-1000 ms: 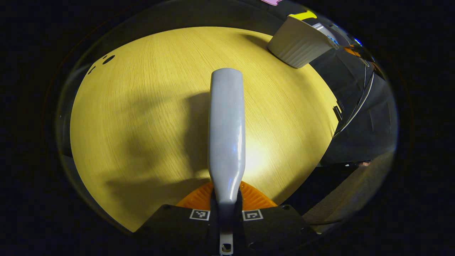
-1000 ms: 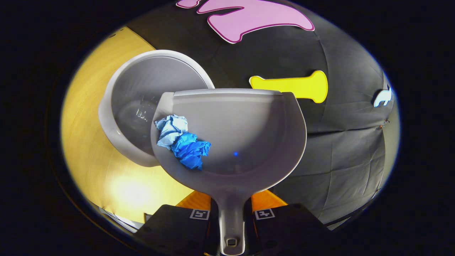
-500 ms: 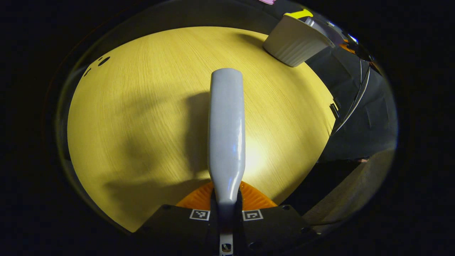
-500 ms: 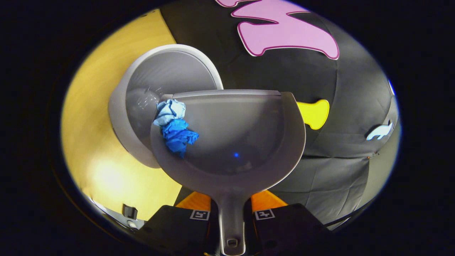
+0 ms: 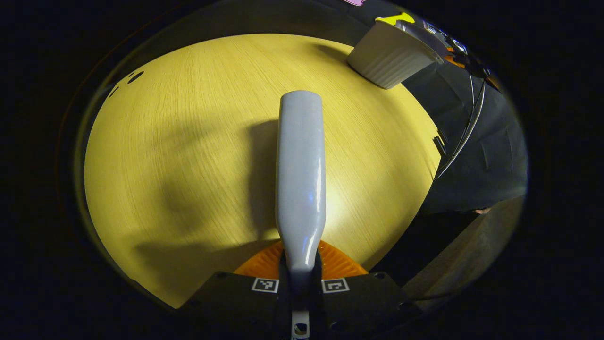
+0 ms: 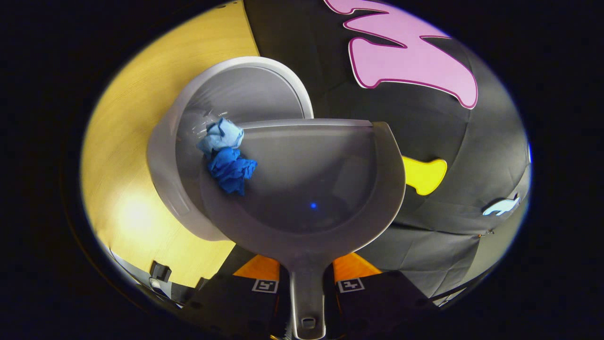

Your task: Pick up the small broom and dustpan from the desktop, sweep the trash into the dustpan with the broom, and then empty the trash into the garbage bin.

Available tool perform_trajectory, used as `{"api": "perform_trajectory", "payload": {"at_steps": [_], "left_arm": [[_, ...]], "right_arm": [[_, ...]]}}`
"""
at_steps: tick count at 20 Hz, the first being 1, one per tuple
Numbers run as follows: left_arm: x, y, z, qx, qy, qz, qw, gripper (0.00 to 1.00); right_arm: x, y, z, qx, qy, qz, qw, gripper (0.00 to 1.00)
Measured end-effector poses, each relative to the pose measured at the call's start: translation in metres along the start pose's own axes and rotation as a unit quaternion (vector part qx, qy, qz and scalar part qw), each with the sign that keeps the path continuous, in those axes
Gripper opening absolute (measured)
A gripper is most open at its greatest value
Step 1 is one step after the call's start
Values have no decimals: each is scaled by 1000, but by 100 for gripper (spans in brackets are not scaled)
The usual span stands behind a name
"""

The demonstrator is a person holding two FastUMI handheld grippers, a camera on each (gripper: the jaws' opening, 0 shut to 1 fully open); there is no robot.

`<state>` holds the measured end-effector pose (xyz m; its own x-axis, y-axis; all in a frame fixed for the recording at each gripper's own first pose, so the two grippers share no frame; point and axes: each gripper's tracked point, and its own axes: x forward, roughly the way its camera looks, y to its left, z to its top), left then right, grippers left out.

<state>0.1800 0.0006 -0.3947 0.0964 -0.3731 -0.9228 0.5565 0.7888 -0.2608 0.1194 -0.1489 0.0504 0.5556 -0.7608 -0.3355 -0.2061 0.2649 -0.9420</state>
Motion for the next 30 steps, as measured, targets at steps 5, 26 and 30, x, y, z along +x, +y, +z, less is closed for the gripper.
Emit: {"api": "perform_trajectory", "payload": {"at_steps": [5,26,30], "left_arm": [[0,1,1,5,2,5,1000,19],[-4,-3,-1,-21,-35,66,997,19],[-7,-8,-1,-36,-40,77,996,18]], "right_arm": [[2,-1,0,-5,-4,-2,1000,30],[-60,12,-18,432,-90,150,885,31],[-94,27,1,448,-130,179,867,31]]}}
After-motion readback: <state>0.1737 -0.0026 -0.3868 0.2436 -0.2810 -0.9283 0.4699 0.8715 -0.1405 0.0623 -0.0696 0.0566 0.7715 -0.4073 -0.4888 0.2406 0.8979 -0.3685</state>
